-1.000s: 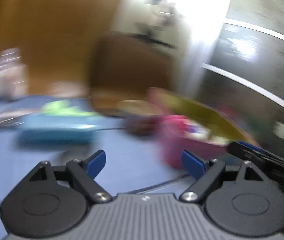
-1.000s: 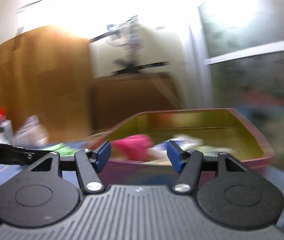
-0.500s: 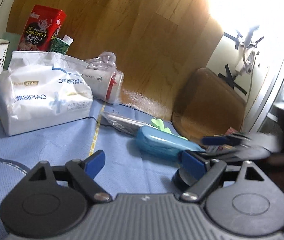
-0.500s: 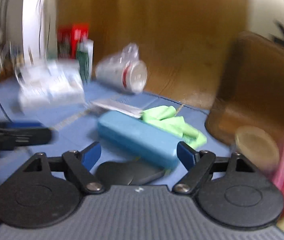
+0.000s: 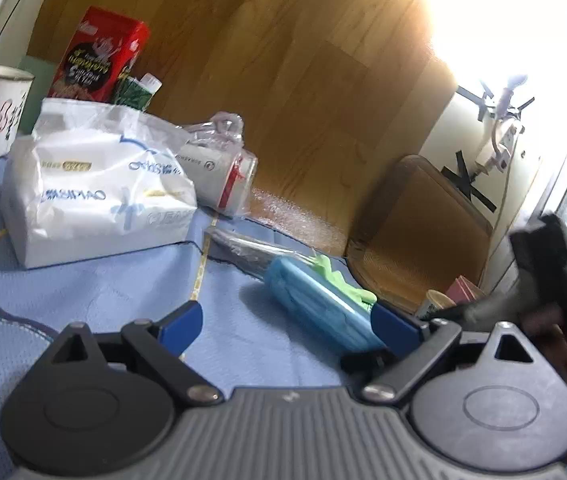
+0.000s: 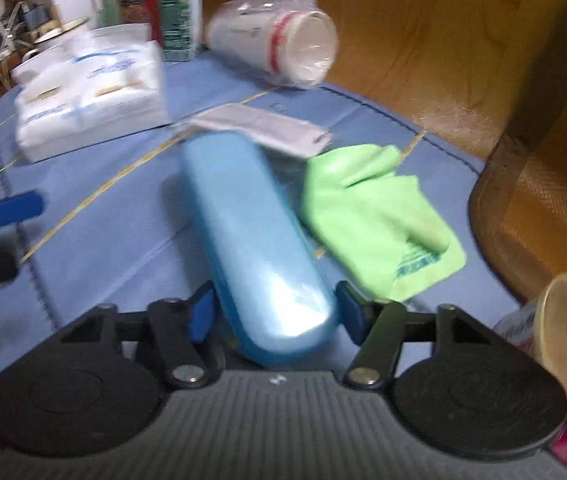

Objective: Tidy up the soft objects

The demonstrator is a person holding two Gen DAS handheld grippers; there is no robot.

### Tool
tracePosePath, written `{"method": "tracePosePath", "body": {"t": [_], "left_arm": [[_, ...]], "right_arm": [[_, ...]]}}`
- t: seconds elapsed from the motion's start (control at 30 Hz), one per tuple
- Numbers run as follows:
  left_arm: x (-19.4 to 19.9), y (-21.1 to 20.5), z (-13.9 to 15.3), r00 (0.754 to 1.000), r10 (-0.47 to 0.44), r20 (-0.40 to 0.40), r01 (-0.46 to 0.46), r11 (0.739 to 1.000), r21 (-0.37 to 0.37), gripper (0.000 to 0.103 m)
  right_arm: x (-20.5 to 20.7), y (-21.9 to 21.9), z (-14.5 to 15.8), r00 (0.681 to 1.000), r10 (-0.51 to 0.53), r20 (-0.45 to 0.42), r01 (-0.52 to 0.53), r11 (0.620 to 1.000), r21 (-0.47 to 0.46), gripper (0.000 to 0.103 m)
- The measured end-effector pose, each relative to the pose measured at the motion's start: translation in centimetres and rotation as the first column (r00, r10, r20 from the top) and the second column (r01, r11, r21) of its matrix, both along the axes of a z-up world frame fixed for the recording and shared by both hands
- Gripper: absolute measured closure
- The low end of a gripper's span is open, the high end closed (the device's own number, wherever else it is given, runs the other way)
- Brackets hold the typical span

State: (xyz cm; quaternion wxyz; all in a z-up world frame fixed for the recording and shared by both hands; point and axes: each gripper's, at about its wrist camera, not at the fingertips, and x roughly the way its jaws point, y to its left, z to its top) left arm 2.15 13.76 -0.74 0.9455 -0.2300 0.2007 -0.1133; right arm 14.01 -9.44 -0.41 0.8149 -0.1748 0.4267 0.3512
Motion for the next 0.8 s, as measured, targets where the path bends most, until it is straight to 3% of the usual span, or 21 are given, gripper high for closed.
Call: {"method": "tracePosePath", "body": {"t": [0.17, 0.3, 0.37, 0.43, 0.5, 0.67, 0.8], "left_arm": [[0.0, -0.3, 0.1, 1.0, -0.003, -0.001, 0.003, 1.0, 0.018, 0.007], [0.0, -0.5, 0.1, 1.0, 0.001, -0.003, -0.001, 1.0, 0.03, 0.006], [0.0, -0.3, 0.1, 1.0, 0.006, -0.005, -0.006, 1.0, 0.021, 0.005], [0.1, -0.1, 0.0, 1.0, 0.01, -0.012, -0.01, 1.0, 0.004, 0.005], [0.2, 0.1, -0.1, 1.0, 0.015, -0.019, -0.015, 1.0, -0.011, 0.005], [0.1, 0.2, -0.1, 1.0, 0.022, -0.018, -0.022, 1.0, -0.007, 0.005], [0.1, 0.0, -0.1, 0.999, 0.034, -0.018, -0.034, 0.999, 0.003, 0.005]], "right_arm": [[-4.4, 0.3, 0.0, 0.997, 0.051, 0.052, -0.051, 0.999, -0.007, 0.042], [-4.8, 0.9, -0.3, 0.992, 0.068, 0.104, -0.069, 0.998, 0.008, 0.041], [-4.0, 0.6, -0.8, 0.994, 0.039, 0.099, -0.043, 0.998, 0.045, 0.031], [-3.3, 0.1, -1.0, 0.998, 0.022, 0.067, -0.028, 0.995, 0.091, 0.029], [-3.3, 0.1, -0.9, 0.997, 0.024, 0.075, -0.031, 0.995, 0.098, 0.04], [-3.5, -0.4, -0.9, 0.999, -0.017, 0.05, 0.011, 0.992, 0.13, 0.041], [-2.0, -1.9, -0.7, 0.991, -0.112, -0.073, 0.127, 0.96, 0.251, 0.041]]}}
